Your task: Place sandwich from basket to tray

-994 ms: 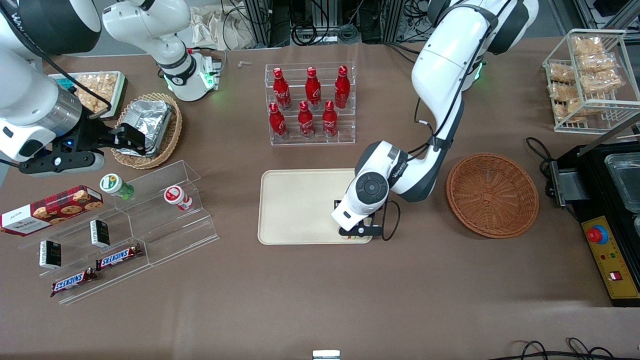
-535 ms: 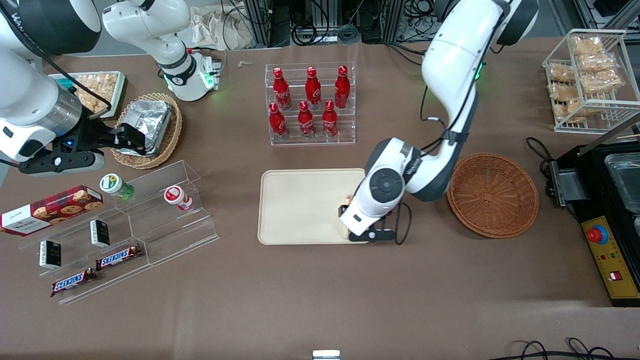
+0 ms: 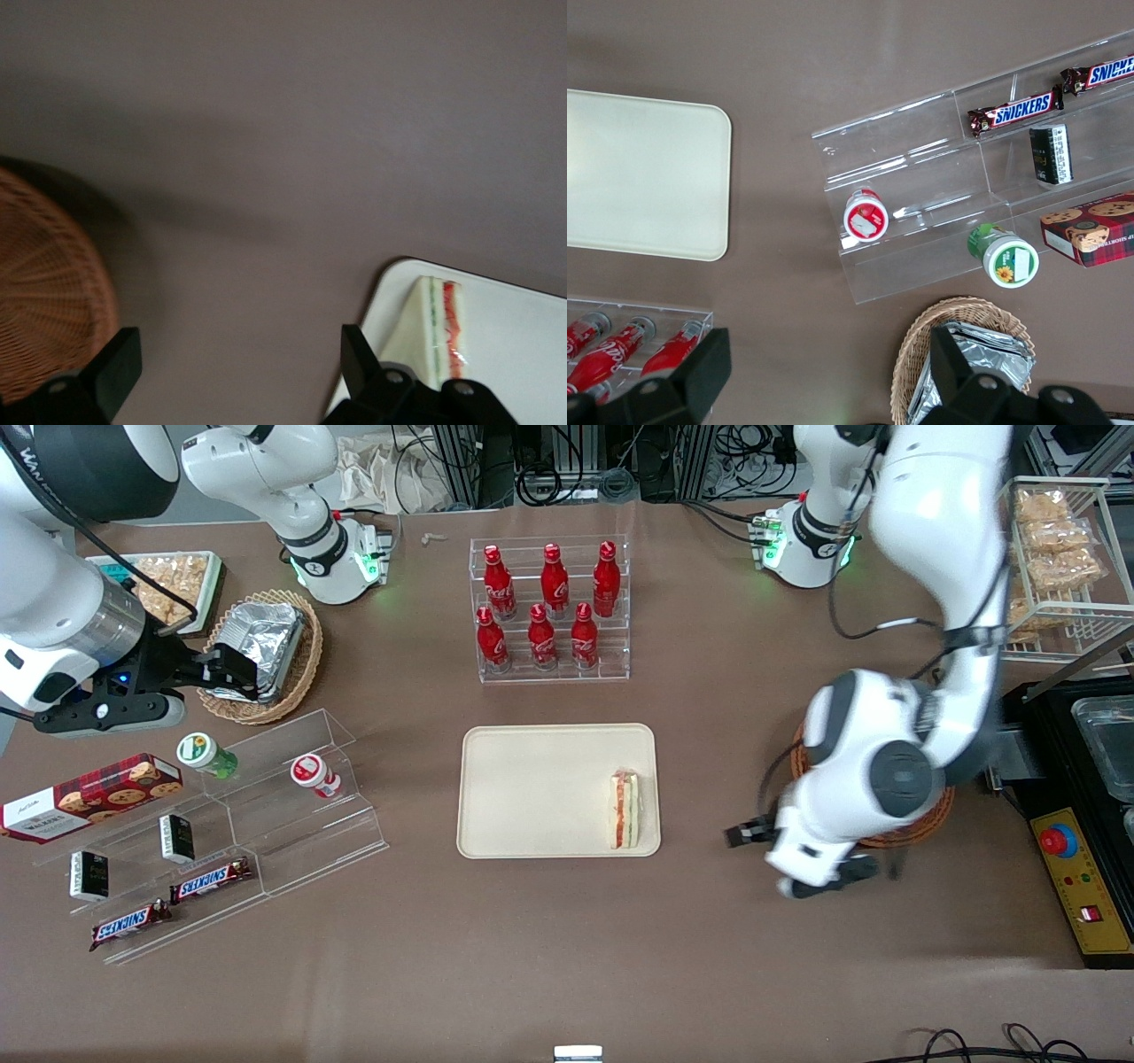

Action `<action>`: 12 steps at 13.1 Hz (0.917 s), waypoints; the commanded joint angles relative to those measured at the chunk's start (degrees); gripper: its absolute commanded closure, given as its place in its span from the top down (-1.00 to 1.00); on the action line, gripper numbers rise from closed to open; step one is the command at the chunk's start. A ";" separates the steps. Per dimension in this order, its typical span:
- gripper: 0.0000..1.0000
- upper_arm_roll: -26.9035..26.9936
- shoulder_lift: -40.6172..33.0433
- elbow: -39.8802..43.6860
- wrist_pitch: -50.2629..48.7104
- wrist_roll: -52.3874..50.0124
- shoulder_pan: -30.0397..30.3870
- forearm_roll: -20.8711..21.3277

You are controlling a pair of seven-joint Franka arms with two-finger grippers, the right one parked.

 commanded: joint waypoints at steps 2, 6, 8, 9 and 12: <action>1.00 -0.78 -9.83 -5.75 -4.60 1.40 0.85 5.17; 1.00 -0.78 -23.80 -21.31 1.73 1.40 3.23 5.43; 1.00 -0.08 -26.20 -20.74 0.52 2.00 4.71 5.87; 1.00 0.01 -25.77 -17.77 -2.02 2.88 5.85 5.87; 1.00 -0.07 -22.00 -9.06 -7.05 5.95 10.85 5.69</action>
